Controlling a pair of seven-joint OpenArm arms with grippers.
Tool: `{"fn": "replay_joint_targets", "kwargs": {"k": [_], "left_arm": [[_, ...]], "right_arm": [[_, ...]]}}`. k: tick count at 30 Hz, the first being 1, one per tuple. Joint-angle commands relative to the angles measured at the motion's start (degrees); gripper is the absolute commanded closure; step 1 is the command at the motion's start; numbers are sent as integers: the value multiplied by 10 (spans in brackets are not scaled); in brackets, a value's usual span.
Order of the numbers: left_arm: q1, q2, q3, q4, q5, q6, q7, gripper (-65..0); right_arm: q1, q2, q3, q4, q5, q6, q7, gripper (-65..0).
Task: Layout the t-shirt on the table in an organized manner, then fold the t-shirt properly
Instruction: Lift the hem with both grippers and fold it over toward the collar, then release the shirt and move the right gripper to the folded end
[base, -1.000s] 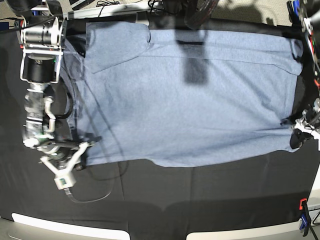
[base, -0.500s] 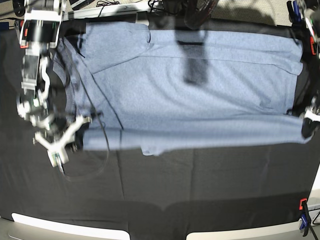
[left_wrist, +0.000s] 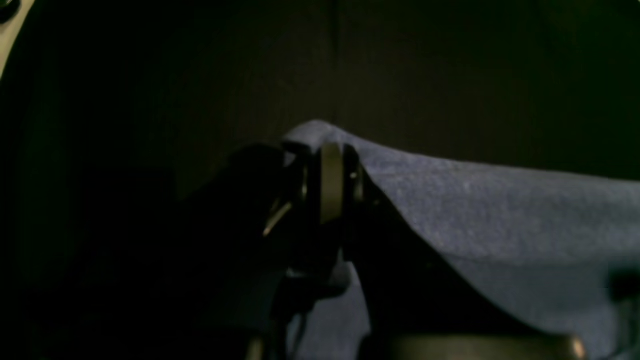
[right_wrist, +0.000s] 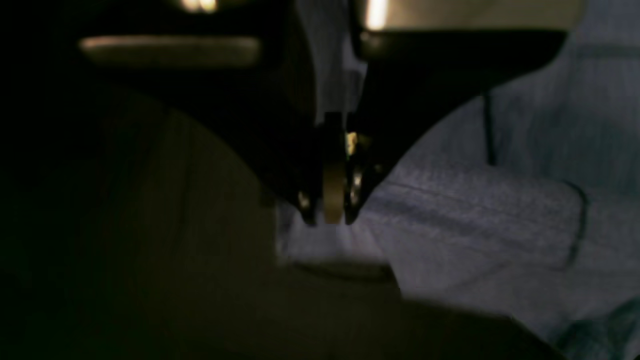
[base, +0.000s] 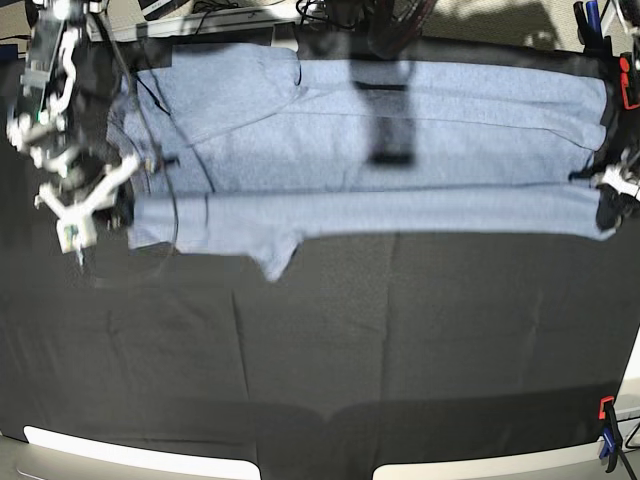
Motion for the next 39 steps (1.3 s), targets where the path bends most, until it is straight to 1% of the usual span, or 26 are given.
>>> {"fn": "replay_joint_targets", "kwargs": {"k": [1, 3, 8, 11, 12, 13, 14, 15, 16, 17, 18, 19, 22, 25, 28, 32, 36, 39], "left_arm": [[1, -15, -14, 10, -8, 5, -13, 0], [13, -15, -24, 10, -8, 5, -7, 0], [33, -14, -30, 10, -6, 5, 1, 0], [42, -14, -30, 10, 14, 4, 8, 0], [42, -14, -30, 10, 24, 5, 16, 0], [42, -15, -30, 10, 33, 5, 21, 0], [41, -15, -30, 10, 35, 5, 24, -67], [41, -15, -30, 10, 34, 5, 24, -157], [40, -15, -30, 10, 32, 5, 23, -237], [39, -15, -30, 10, 32, 4, 22, -291], [37, -16, -30, 11, 32, 4, 19, -313], [36, -17, -30, 11, 32, 5, 14, -314], [26, -18, -30, 19, 32, 5, 11, -314], [10, -15, -30, 35, 30, 5, 11, -314], [-2, -8, -30, 55, 28, 5, 13, -314], [-10, 5, -30, 75, 32, 5, 13, -314], [-12, 11, -30, 77, 33, 5, 12, -314], [-12, 11, -30, 77, 33, 5, 11, -314]], "right_arm": [[-6, 6, 8, 13, 11, -5, 9, 0], [-23, -5, 14, 14, 25, -5, 5, 0], [-45, -40, 28, 14, 22, -5, 2, 0], [-44, -52, 28, 14, 22, -5, -38, 0], [-44, -52, 28, 14, 22, -5, -50, -11], [-43, -52, 28, 14, 23, -5, -59, -75], [-42, -52, 28, 14, 24, -5, -66, -150], [-42, -51, 28, 14, 26, -5, -66, -222], [-42, -49, 28, 14, 37, -3, -66, -278], [-42, -44, 28, 14, 55, 3, -67, -308], [-42, -39, 28, 15, 78, 16, -69, -313], [-40, -32, 28, 19, 101, 28, -74, -313], [-19, -13, 28, 41, 150, 32, -105, -313], [28, -16, 26, 48, 164, 31, -134, -313], [72, -29, 0, 47, 163, 19, -135, -312], [129, -47, -68, 32, 118, -11, -137, -312], [179, -69, -132, 0, 83, -29, -140, -312], [214, -86, -167, -42, 45, -53, -163, -312]]}}
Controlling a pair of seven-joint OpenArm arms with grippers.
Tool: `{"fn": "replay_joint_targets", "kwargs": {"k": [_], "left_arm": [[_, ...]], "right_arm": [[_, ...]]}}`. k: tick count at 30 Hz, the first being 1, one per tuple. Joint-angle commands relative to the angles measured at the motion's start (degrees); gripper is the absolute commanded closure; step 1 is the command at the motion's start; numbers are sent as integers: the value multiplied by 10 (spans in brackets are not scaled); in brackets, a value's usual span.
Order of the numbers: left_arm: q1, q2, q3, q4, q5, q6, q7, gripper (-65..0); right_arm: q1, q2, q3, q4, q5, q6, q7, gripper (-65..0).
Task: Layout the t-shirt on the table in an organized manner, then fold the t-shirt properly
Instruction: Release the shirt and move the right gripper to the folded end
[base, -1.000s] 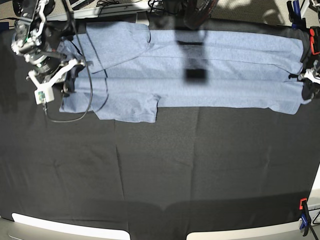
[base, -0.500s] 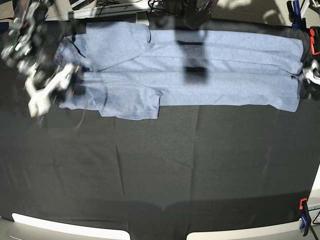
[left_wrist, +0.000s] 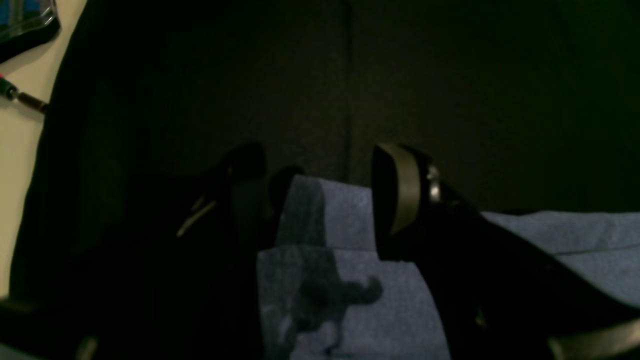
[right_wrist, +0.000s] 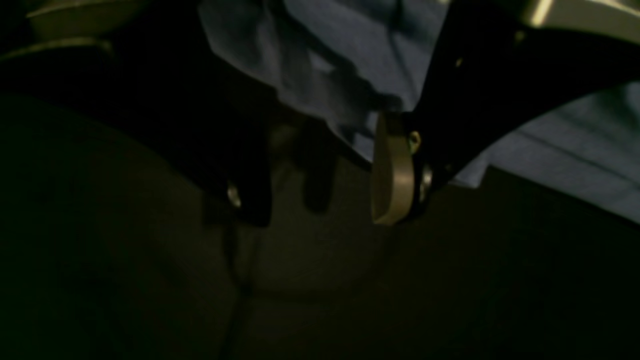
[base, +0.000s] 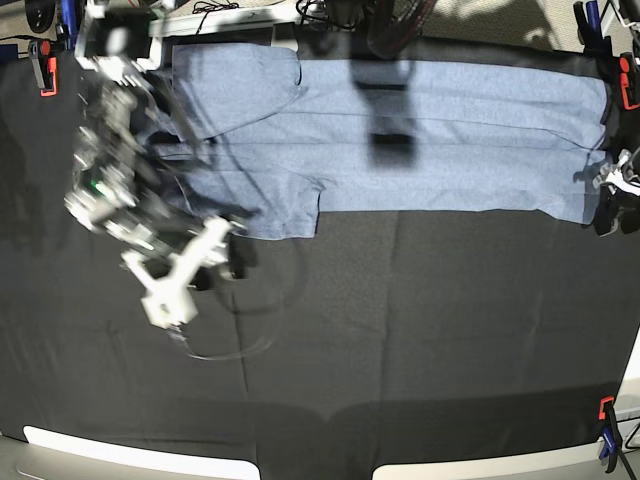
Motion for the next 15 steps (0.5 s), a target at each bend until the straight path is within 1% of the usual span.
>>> {"fn": "replay_joint_targets", "kwargs": {"k": [1, 6, 10, 15], "left_arm": [[-6, -12, -5, 11, -9, 0, -13, -314], [-6, -12, -5, 11, -9, 0, -14, -314], [-6, -12, -5, 11, -9, 0, -13, -314], [-6, -12, -5, 11, -9, 0, -13, -314]], "right_arm": [[21, 1, -6, -6, -1, -2, -1, -312], [52, 0, -23, -41, -5, -2, -80, -312], [51, 16, -23, -41, -4, -2, -106, -312], [47, 45, -15, -41, 1, -3, -122, -312]]}}
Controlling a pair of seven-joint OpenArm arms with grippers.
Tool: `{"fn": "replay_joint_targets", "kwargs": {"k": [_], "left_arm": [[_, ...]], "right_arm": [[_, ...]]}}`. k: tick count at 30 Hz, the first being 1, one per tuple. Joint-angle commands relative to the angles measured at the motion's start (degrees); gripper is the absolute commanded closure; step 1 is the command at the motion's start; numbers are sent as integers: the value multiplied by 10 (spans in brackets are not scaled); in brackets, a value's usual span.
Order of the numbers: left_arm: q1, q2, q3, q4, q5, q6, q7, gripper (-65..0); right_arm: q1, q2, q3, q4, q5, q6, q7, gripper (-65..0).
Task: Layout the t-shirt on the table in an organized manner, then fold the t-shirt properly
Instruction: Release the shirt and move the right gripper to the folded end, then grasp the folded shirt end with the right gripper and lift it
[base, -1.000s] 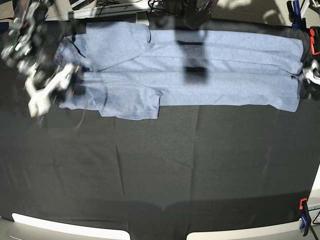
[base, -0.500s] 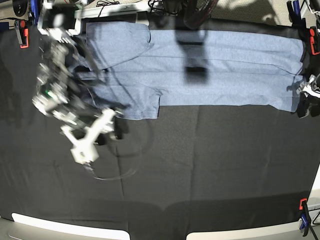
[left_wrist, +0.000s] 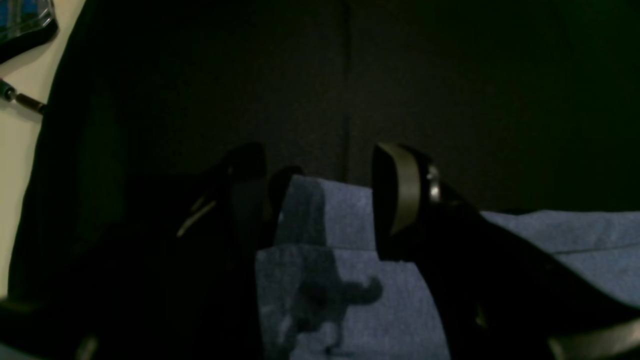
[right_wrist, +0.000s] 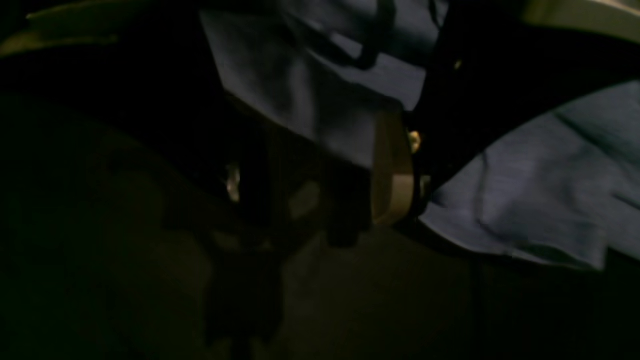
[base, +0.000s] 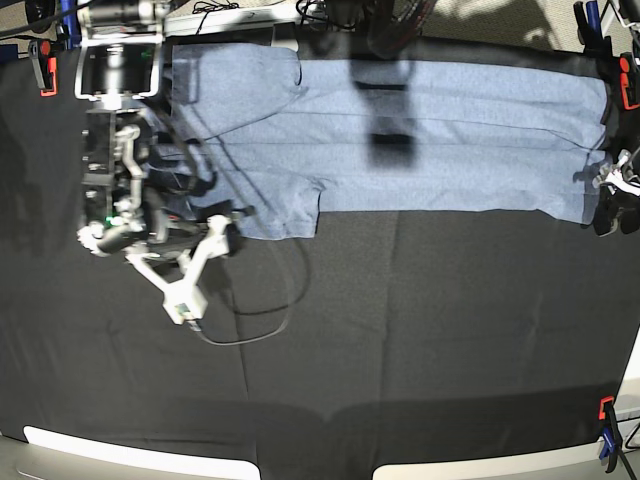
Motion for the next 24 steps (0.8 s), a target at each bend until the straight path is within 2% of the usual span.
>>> {"fn": "replay_joint_targets", "kwargs": {"k": [1, 8, 11, 16, 19, 23, 24], "left_arm": [[-6, -12, -5, 11, -9, 0, -13, -314], [-6, -12, -5, 11, -9, 0, -13, -314], [-6, -12, -5, 11, -9, 0, -13, -314], [-6, -12, -5, 11, -9, 0, -13, -314], [-6, -12, -5, 11, -4, 0, -13, -314], [-6, -12, -5, 11, 8, 0, -13, -314], [-6, -12, -5, 11, 8, 0, -13, -314]], "right_arm": [[10, 9, 6, 10, 15, -1, 4, -312], [-16, 17, 20, 10, 94, 12, -9, -312], [-28, 15, 20, 10, 100, 15, -15, -311], [-35, 15, 20, 10, 141, 18, -15, -222], [-35, 15, 20, 10, 183, 41, -26, -220], [-35, 15, 20, 10, 199, 46, -29, -218], [-35, 15, 20, 10, 199, 46, -30, -198]]}}
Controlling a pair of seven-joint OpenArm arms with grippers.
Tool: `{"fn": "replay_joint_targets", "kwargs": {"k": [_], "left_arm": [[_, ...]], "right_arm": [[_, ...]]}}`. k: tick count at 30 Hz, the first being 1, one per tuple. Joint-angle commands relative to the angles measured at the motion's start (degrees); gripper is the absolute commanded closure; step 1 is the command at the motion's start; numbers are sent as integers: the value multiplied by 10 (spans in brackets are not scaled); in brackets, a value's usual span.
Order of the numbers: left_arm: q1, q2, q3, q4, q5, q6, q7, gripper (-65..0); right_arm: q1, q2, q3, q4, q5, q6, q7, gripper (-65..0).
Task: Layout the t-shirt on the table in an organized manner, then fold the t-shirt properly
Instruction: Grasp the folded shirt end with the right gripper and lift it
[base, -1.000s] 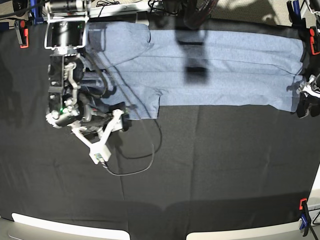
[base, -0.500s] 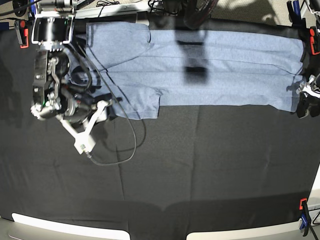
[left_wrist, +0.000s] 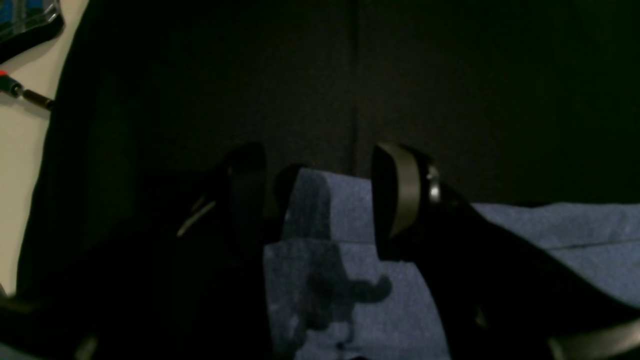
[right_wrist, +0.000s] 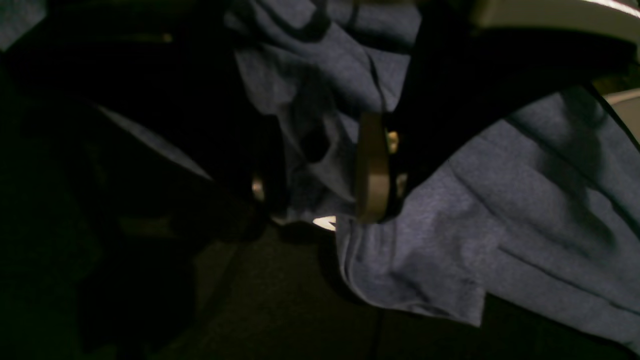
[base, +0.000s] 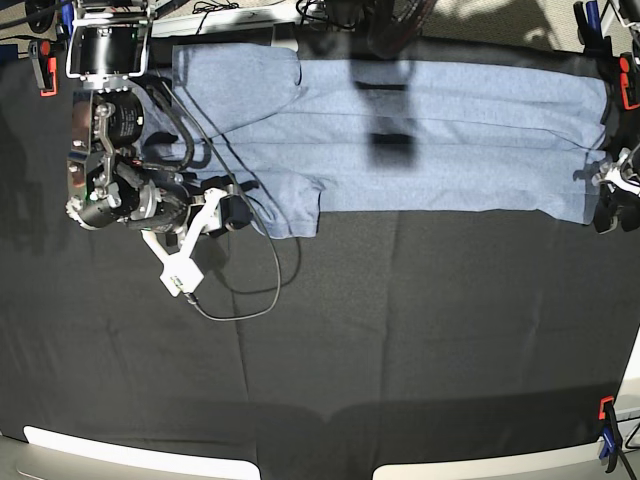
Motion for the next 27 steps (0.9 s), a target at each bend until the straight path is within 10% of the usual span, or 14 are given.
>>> {"fn": "replay_joint_targets", "kwargs": {"k": [1, 5, 27], "left_arm": [[-6, -12, -5, 11, -11, 0, -13, -314], [-6, -11, -5, 11, -11, 0, -14, -314], [-6, -11, -5, 11, -11, 0, -13, -314]], "right_arm": [[10, 6, 2, 9, 14, 9, 8, -163], [11, 6, 2, 10, 14, 12, 6, 0], [-213, 6, 2, 297, 20, 54, -23, 0]]}}
